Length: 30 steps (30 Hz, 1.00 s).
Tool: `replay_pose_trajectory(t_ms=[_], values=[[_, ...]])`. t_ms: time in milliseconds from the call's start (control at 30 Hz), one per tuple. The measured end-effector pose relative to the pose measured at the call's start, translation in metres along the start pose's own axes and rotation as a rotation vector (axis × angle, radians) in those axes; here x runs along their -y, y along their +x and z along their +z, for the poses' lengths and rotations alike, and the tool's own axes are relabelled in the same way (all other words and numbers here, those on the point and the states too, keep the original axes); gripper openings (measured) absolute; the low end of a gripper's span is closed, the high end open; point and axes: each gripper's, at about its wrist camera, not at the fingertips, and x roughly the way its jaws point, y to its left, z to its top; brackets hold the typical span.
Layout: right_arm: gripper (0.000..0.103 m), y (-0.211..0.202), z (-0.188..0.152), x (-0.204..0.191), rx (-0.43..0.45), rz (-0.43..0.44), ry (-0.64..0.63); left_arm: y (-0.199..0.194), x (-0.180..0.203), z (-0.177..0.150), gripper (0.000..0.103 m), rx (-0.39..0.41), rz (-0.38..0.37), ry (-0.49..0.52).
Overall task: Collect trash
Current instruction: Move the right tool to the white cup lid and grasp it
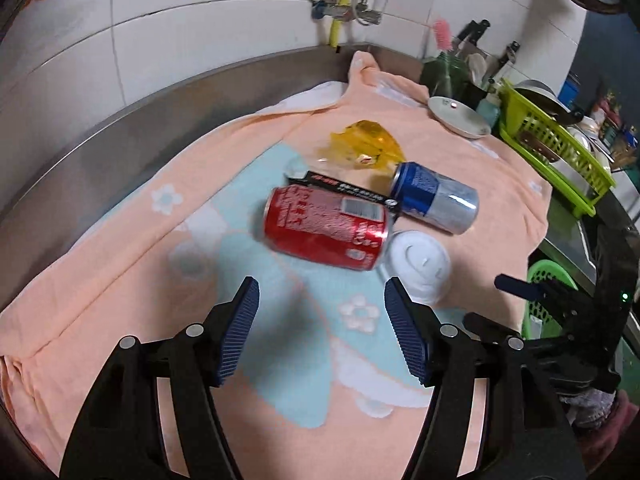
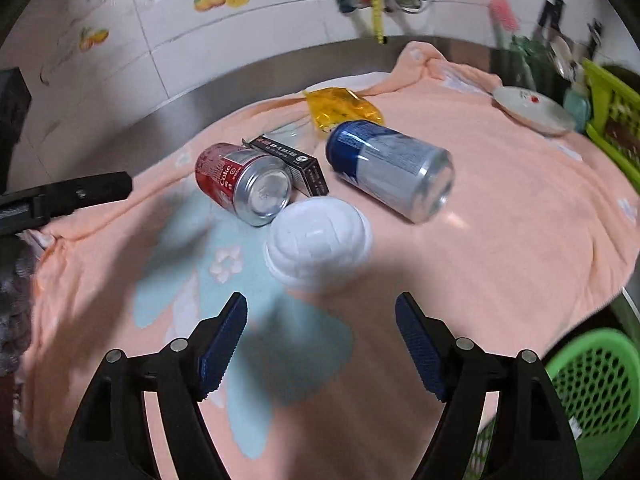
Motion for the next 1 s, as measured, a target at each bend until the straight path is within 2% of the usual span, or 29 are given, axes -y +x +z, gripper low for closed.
replay_pose_trajectory(t_ms=[400, 500, 600, 800, 867, 1000], values=[[0.074, 0.044, 0.024, -0.011, -0.034, -0.009, -0.027, 0.014, -0.028, -0.001, 0.065, -0.019, 0.007, -0.054], [0.082, 0.052, 0.027, -0.016, -0.046, -0.028, -0.065, 0.016, -0.033, -0.001, 0.065, -0.022, 0.009, -0.061], [0.082, 0.060, 0.029, -0.019, -0.053, -0.061, -0.100, 0.019, -0.037, -0.001, 0.065, -0.027, 0.009, -0.066], [0.085, 0.075, 0.033, -0.012, -0.094, -0.069, -0.090, 0.023, -0.042, 0.001, 0.065, -0.034, 0.002, -0.078], [0.085, 0.076, 0.033, -0.009, -0.073, -0.096, -0.086, 0.025, -0.042, 0.001, 0.065, -0.040, 0.003, -0.084], [0.085, 0.080, 0.036, -0.005, -0.087, -0.085, -0.081, 0.028, -0.042, 0.004, 0.068, -0.041, 0.009, -0.095]])
